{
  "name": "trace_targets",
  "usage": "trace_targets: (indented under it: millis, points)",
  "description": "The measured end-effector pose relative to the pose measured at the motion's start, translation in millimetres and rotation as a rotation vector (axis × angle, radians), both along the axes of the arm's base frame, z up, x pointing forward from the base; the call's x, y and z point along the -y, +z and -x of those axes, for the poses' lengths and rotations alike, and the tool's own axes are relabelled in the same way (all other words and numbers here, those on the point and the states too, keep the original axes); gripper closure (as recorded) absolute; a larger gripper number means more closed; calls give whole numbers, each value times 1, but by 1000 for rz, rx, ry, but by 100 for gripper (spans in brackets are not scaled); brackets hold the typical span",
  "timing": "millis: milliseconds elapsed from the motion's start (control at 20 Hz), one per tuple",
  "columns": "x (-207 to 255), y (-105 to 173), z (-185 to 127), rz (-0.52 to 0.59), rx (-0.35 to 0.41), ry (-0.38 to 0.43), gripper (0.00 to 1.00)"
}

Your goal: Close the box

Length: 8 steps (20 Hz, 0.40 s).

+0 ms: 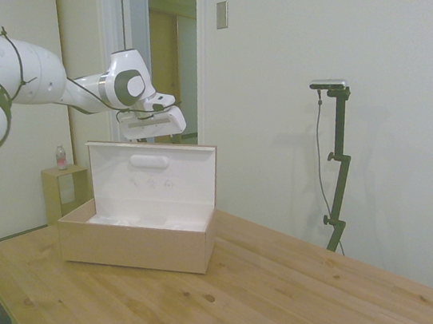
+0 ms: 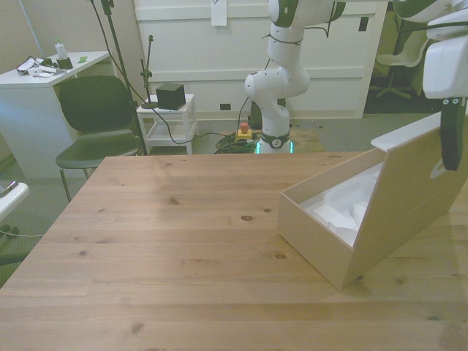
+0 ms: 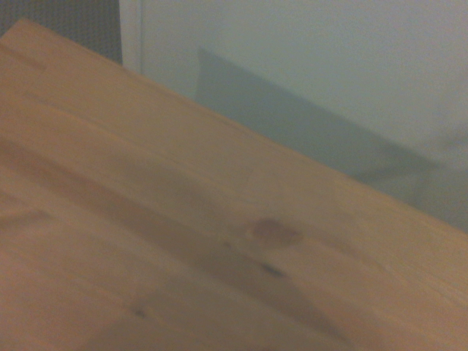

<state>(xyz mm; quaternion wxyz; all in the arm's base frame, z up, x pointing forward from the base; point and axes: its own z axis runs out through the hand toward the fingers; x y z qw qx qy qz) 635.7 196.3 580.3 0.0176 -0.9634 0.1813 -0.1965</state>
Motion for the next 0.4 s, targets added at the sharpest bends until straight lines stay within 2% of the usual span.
trace_targets:
  millis: [200, 400]
  points:
    - [7, 7, 48, 17, -9, -34, 0]
    - [-8, 28, 112, 22, 84, -20, 0]
